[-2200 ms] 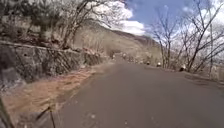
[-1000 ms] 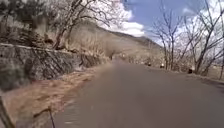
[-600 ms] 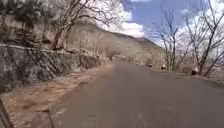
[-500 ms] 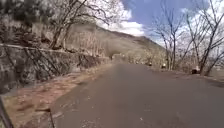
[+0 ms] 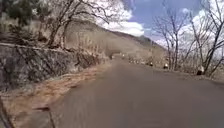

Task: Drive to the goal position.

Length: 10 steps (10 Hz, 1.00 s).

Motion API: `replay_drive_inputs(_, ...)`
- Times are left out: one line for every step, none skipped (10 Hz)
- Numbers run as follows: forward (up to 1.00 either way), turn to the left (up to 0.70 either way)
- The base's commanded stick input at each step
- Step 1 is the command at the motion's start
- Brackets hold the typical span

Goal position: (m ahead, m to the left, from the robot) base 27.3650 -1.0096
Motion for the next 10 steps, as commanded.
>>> replay_drive_inputs(0.70, 0.00)
replay_drive_inputs(0.70, 0.00)
replay_drive_inputs(0.70, 0.00)
replay_drive_inputs(0.70, 0.00)
replay_drive_inputs(0.70, 0.00)
replay_drive_inputs(0.70, 0.00)
replay_drive_inputs(0.70, 0.00)
replay_drive_inputs(0.70, 0.00)
replay_drive_inputs(0.70, 0.00)
replay_drive_inputs(0.70, 0.00)
